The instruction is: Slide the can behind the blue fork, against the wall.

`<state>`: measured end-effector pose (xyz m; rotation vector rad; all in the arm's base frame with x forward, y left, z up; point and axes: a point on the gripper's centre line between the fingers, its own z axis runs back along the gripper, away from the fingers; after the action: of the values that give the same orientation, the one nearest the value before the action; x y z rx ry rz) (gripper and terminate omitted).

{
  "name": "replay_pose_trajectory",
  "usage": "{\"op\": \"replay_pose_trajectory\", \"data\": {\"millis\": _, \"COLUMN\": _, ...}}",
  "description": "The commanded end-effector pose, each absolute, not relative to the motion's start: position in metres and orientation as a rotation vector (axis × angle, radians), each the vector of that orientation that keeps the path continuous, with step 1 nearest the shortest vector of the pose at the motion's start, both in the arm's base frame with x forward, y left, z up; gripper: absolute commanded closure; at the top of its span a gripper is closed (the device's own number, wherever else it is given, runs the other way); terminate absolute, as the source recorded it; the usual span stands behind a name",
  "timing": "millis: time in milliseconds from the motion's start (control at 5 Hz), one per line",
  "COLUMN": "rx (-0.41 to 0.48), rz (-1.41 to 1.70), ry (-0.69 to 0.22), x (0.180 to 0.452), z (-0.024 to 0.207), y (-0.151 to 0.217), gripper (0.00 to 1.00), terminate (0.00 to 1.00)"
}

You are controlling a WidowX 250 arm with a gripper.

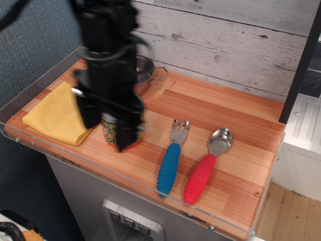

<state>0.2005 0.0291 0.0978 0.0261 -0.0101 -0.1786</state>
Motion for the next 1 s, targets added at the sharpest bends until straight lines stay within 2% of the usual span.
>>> {"op": "replay_pose_trajectory", "data": {"millis": 0, "rx": 0.052, "rz": -0.213, "ry": -0.04, "x": 0.21, "z": 0.082, "y": 0.074, "gripper": 0.0, "terminate": 0.0}}
{"op": "replay_pose_trajectory", "data": {"millis": 200, "rx": 0.104, "rz": -0.285, "ry": -0.09, "x": 0.219, "z": 0.079, "y": 0.083, "gripper": 0.0, "terminate": 0.0}}
{"op": "replay_pose_trajectory", "data": {"millis": 400, "rx": 0.107, "rz": -0.344, "ry": -0.129, "x": 0.233, "z": 0.075, "y": 0.089, "gripper": 0.0, "terminate": 0.0}}
{"op": "replay_pose_trajectory", "data": {"millis": 800, "rx": 0.072, "rz": -0.394, "ry": -0.127, "x": 0.263, "z": 0.062, "y": 0.09, "gripper": 0.0, "terminate": 0.0}}
